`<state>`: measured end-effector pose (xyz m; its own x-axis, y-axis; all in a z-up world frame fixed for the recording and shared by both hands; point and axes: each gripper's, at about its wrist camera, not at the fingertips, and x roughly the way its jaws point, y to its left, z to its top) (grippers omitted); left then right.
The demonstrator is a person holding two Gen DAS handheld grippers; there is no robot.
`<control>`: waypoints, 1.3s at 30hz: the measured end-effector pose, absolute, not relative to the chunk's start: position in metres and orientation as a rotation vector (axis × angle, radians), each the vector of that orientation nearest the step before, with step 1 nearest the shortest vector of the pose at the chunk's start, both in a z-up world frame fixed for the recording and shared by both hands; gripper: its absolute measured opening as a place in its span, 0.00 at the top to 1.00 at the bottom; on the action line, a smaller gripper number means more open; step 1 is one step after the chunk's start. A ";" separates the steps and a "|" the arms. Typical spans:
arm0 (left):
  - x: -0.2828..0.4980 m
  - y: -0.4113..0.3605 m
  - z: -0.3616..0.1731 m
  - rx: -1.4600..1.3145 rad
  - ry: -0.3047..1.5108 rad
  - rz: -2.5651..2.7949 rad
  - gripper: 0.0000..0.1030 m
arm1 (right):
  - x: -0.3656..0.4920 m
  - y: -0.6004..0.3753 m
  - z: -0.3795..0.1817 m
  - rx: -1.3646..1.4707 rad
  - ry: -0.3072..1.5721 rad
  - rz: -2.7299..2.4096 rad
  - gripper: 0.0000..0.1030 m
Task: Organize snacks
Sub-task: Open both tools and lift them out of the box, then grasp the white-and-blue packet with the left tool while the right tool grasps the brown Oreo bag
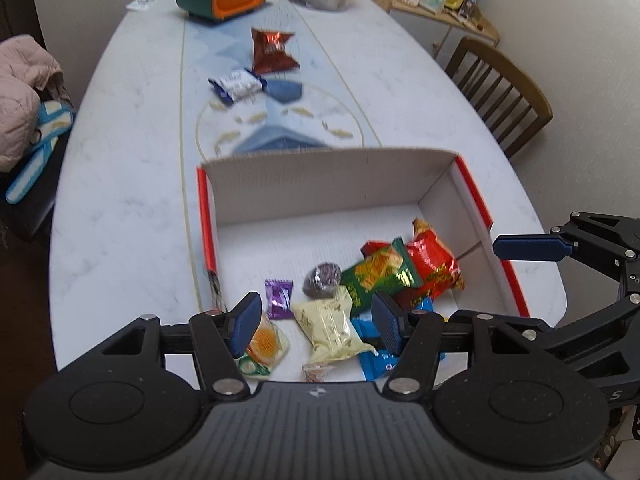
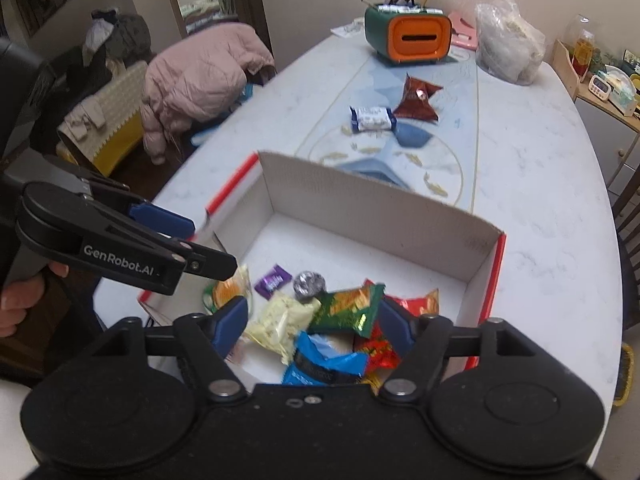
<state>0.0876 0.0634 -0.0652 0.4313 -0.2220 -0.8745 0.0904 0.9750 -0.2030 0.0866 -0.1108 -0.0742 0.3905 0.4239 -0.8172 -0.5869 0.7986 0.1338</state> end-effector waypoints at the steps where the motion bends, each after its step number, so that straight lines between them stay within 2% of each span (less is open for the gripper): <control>1: 0.087 0.065 -0.061 -0.131 1.098 -0.192 0.42 | 0.087 -0.111 -0.071 -0.179 0.966 0.650 0.25; 4: 0.087 0.071 -0.048 -0.129 1.062 -0.176 0.41 | 0.092 -0.109 -0.059 -0.154 0.933 0.662 0.20; 6: 0.089 0.077 -0.041 -0.136 1.038 -0.158 0.34 | 0.096 -0.108 -0.052 -0.138 0.910 0.667 0.17; 17: 0.128 0.105 0.011 -0.118 0.931 -0.081 0.31 | 0.145 -0.102 0.003 -0.073 0.785 0.664 0.03; 23: 0.163 0.113 0.046 -0.076 0.868 -0.035 0.31 | 0.189 -0.101 0.029 -0.051 0.731 0.644 0.01; 29: 0.200 0.119 0.069 -0.089 0.806 -0.049 0.23 | 0.238 -0.095 0.042 -0.046 0.714 0.633 0.00; 39: 0.283 0.119 0.044 -0.067 0.835 0.000 0.22 | 0.327 -0.086 0.017 -0.072 0.772 0.577 0.00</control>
